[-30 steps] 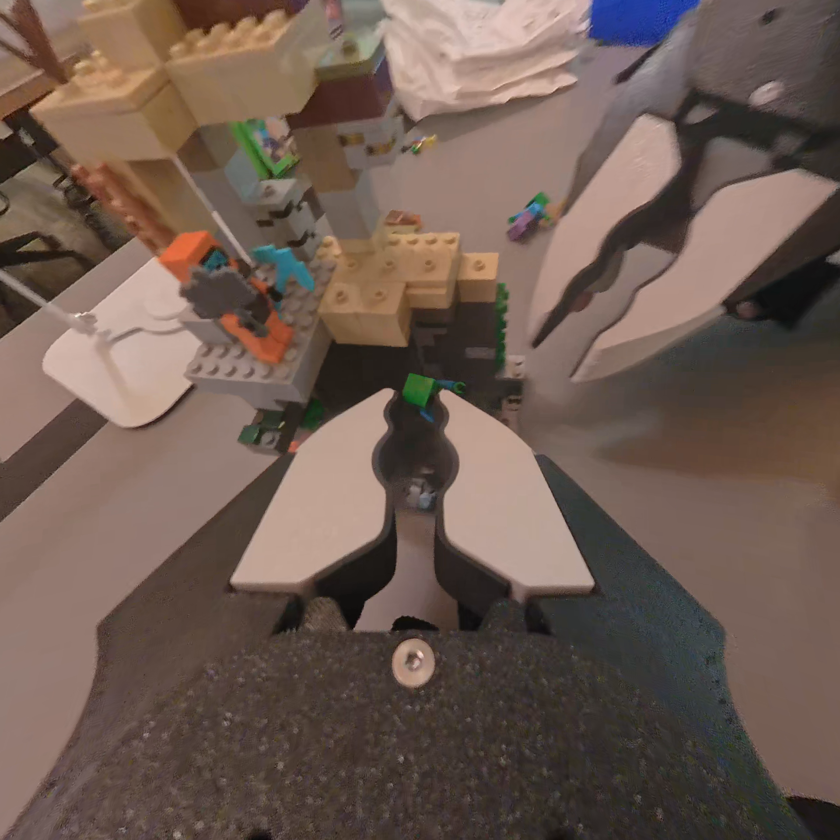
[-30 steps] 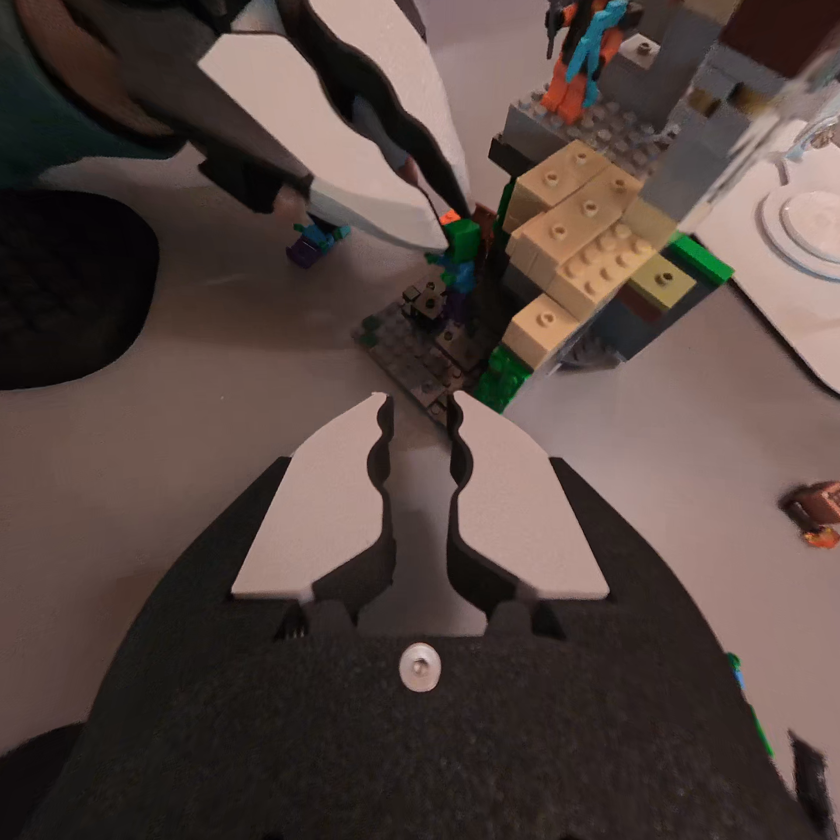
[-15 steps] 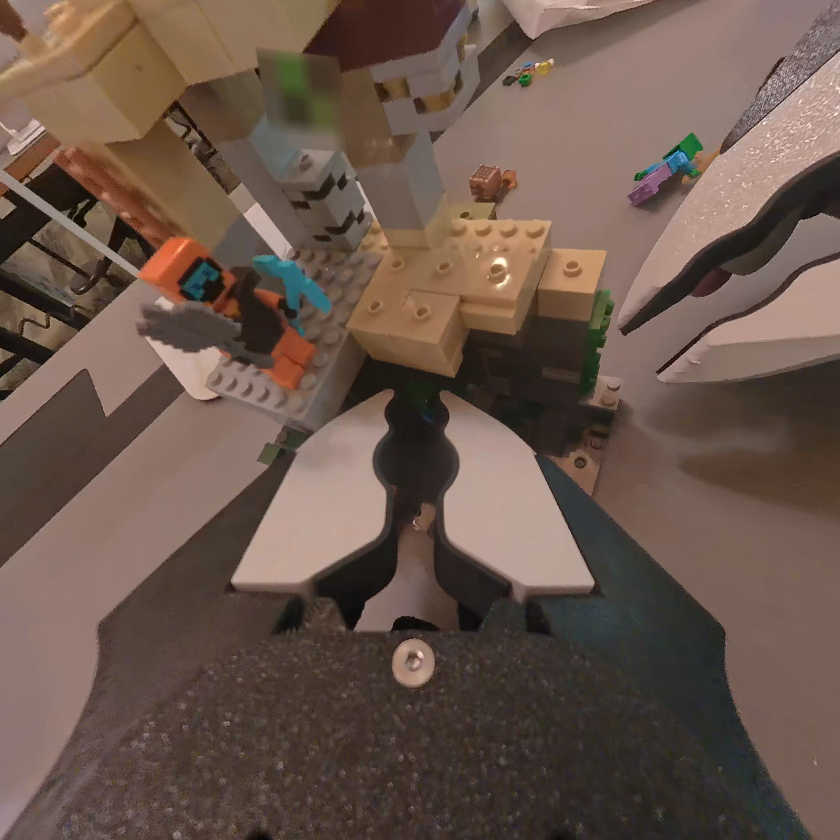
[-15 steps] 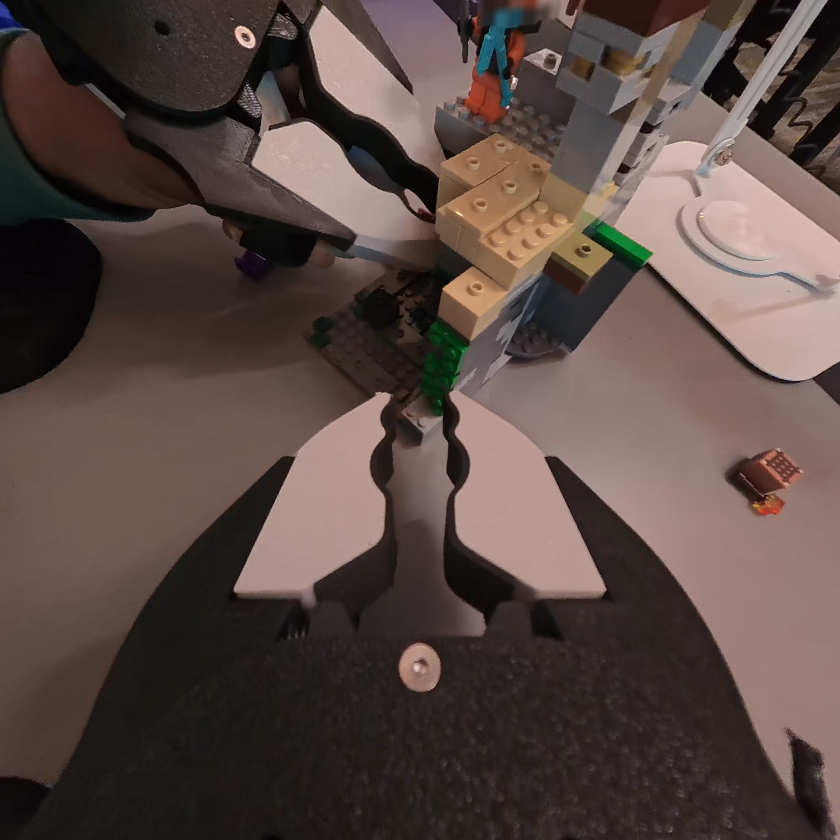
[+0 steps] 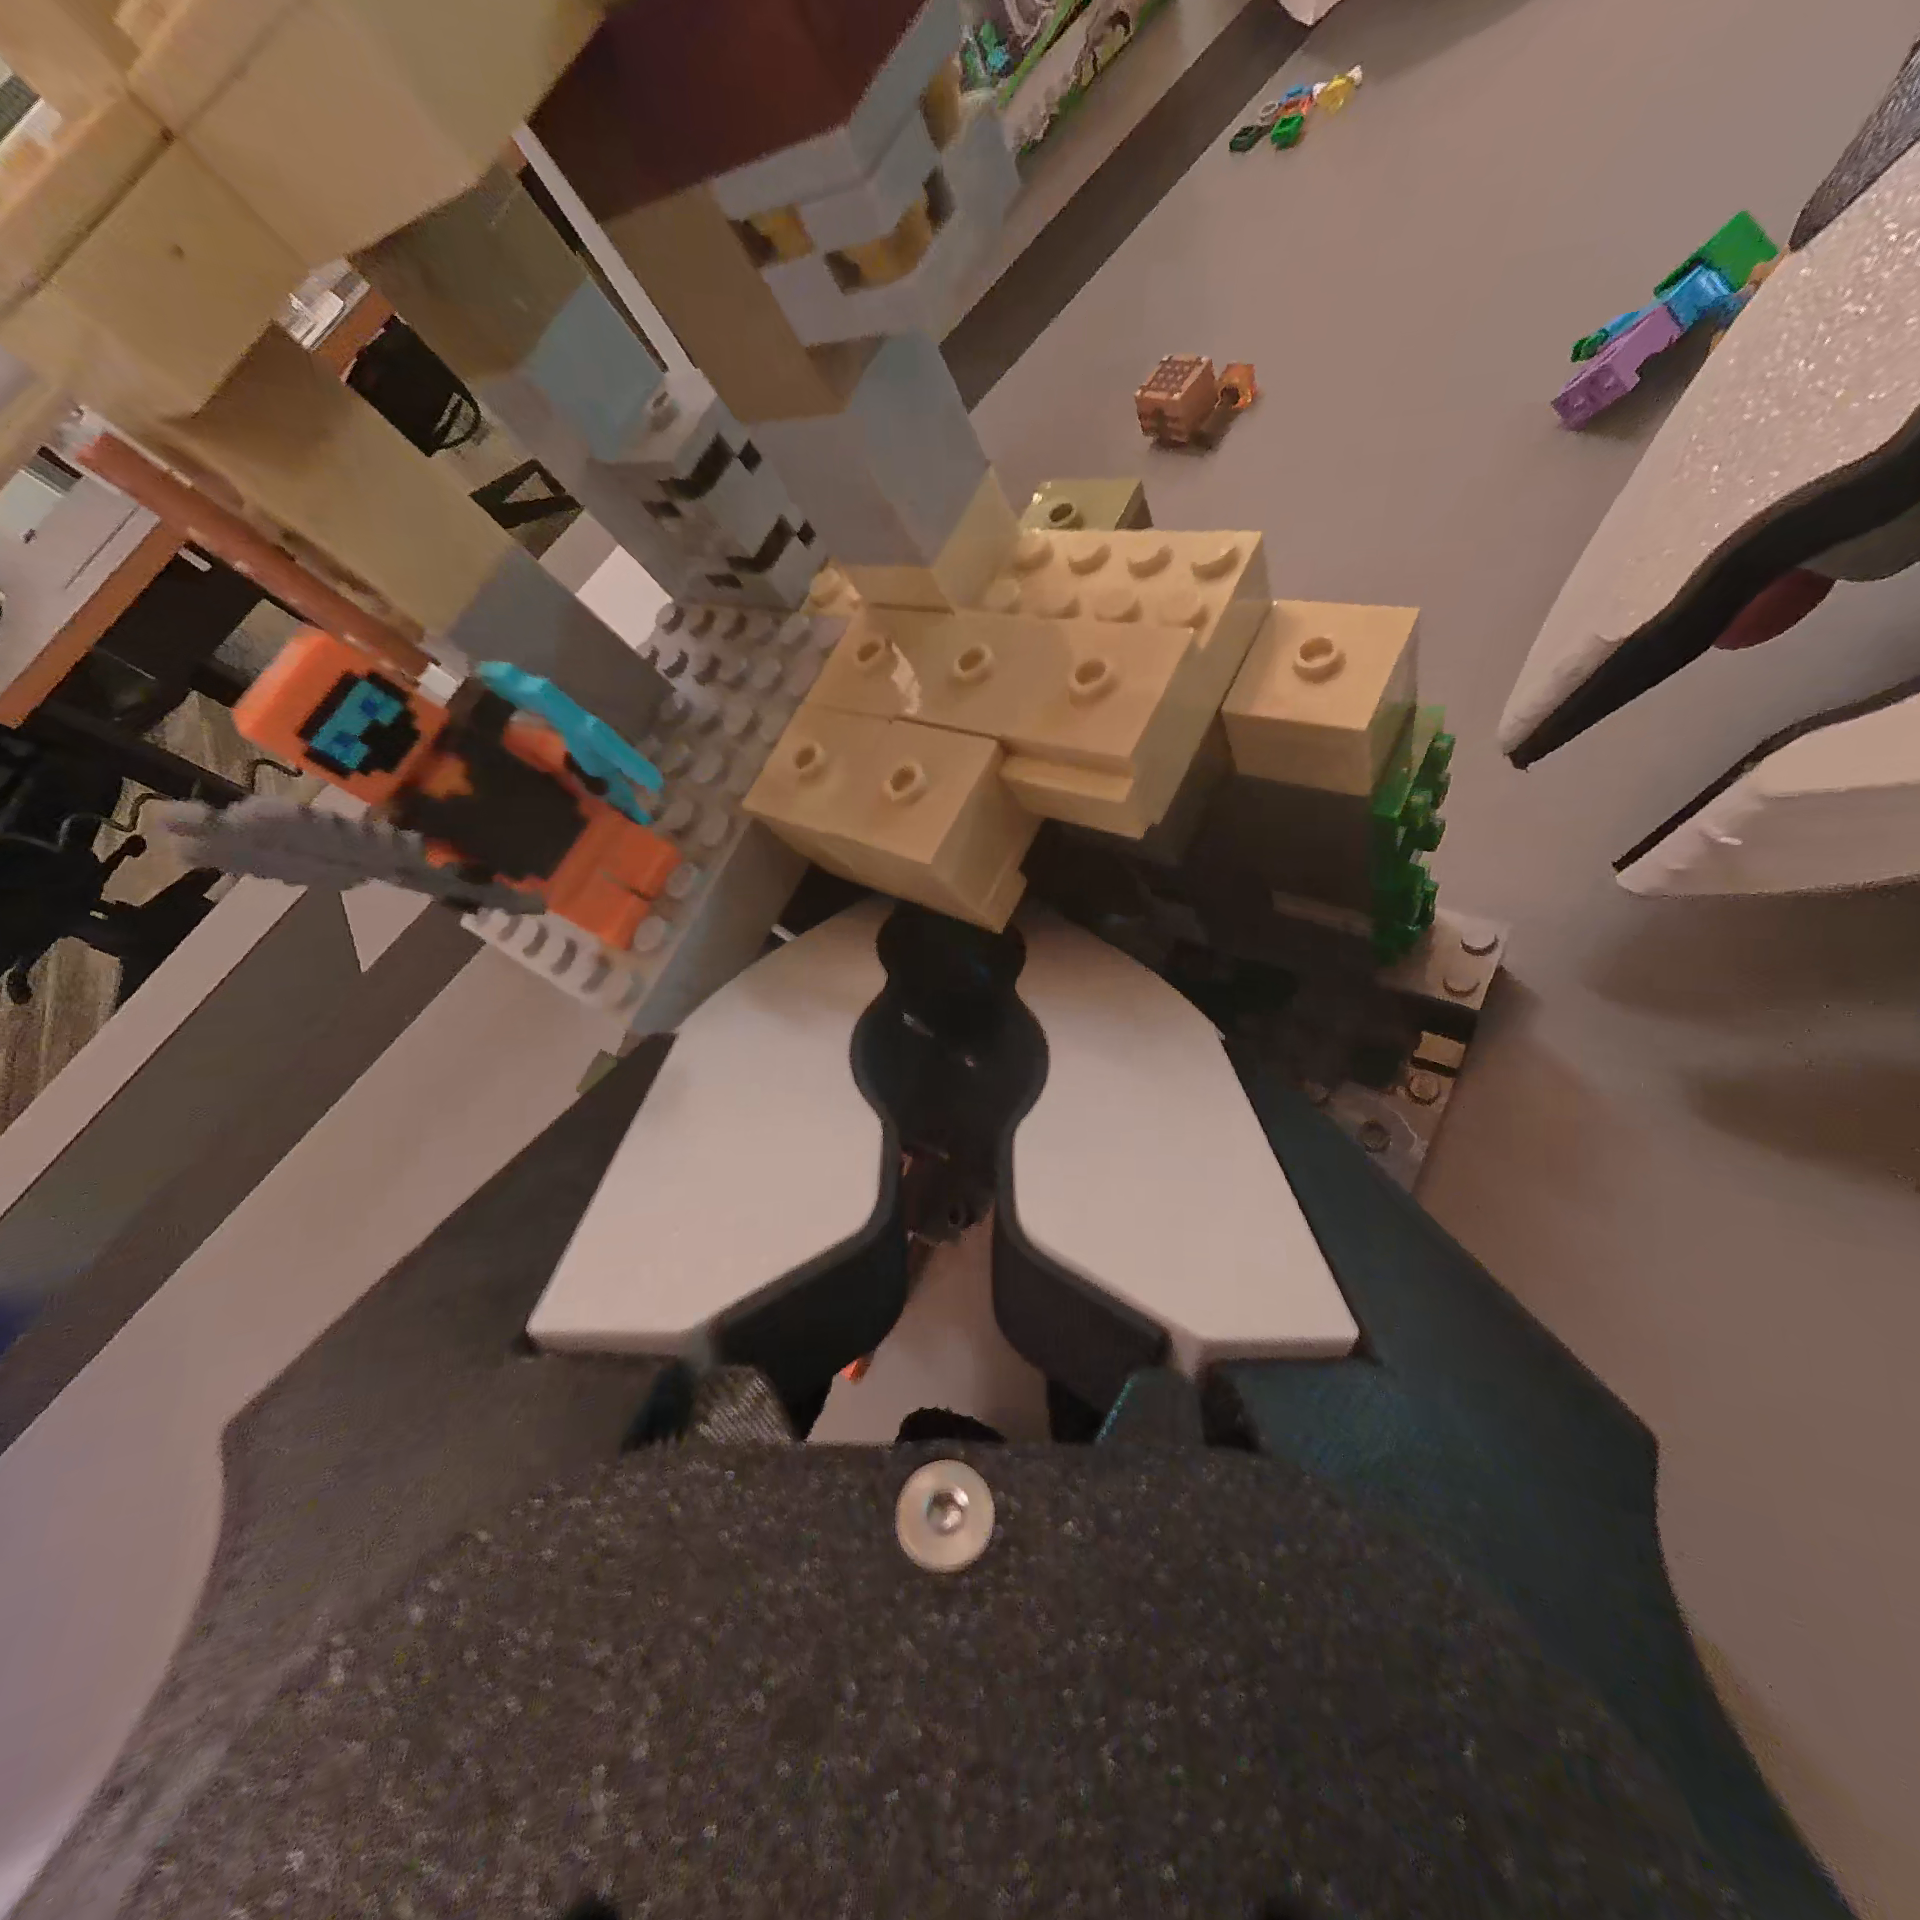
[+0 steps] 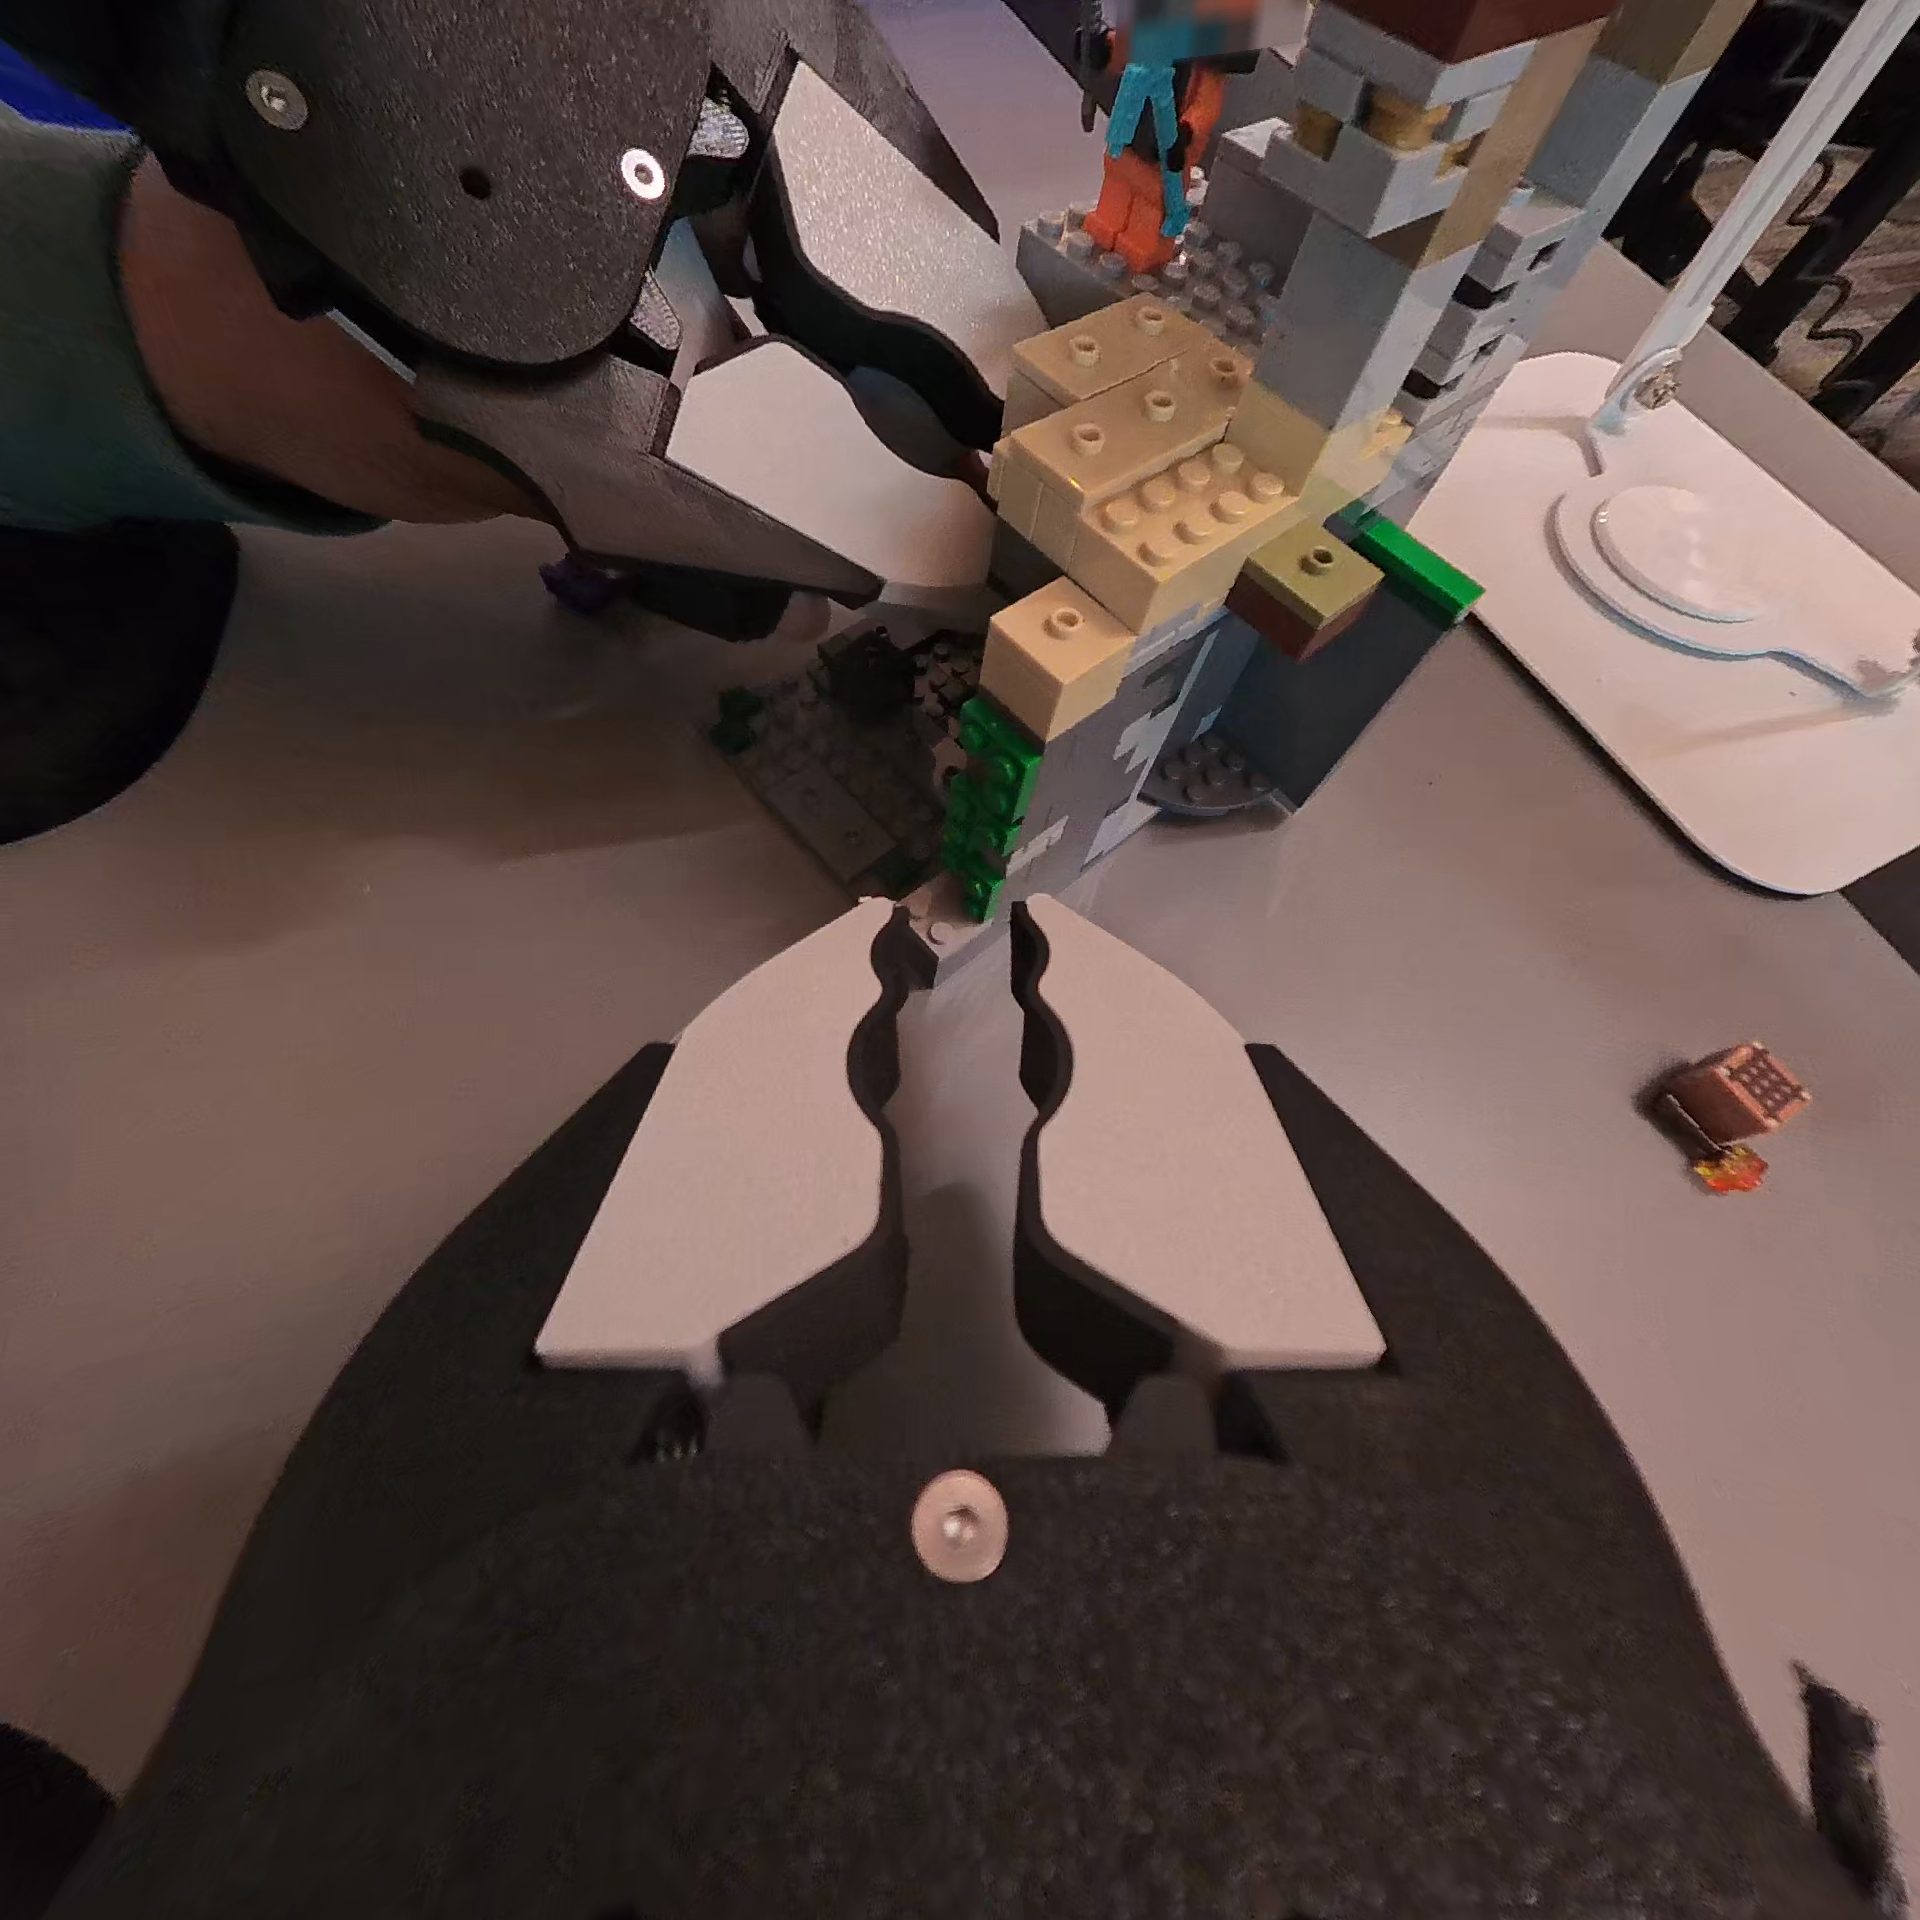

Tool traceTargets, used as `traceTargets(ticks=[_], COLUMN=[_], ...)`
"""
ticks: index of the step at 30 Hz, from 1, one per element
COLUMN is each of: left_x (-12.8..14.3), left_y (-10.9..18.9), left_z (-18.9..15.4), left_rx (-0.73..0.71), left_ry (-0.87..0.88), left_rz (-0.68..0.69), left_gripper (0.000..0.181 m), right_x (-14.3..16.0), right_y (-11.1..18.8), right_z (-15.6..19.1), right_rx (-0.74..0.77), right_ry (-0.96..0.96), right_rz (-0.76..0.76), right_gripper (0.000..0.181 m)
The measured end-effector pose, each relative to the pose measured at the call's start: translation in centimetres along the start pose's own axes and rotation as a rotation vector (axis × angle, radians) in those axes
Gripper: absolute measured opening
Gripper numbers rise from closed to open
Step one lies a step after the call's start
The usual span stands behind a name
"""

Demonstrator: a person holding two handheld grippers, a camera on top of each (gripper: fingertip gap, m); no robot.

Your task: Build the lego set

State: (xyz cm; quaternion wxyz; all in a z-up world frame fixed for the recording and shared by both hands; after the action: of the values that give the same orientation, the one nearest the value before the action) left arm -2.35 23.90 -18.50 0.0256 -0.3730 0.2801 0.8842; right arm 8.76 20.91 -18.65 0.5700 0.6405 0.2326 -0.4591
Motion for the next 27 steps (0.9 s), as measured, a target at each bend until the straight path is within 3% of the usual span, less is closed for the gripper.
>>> traceTargets(ticks=[27], left_x=[0.02], left_y=[-0.39], left_z=[-0.03], left_rx=[-0.042], left_ry=[-0.008], left_rz=[-0.052], left_gripper=[0.013], right_x=[0.57], right_y=[-0.60], right_z=[0.62], right_rx=[-0.034], right_ry=[-0.010], right_rz=[0.005], right_gripper=[0.017])
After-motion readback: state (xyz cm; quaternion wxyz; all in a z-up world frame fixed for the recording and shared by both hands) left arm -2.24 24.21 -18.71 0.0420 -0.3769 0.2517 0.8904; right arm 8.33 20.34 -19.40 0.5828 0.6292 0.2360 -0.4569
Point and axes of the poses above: each gripper's, where its closed fingertips meet, y back along the fingers, x out of its underside, z = x × y across the jaws, the point moved 4 cm from there along y, back along the fingers, and after that the axes turned 11 degrees about -y, right-handed, at the moved point
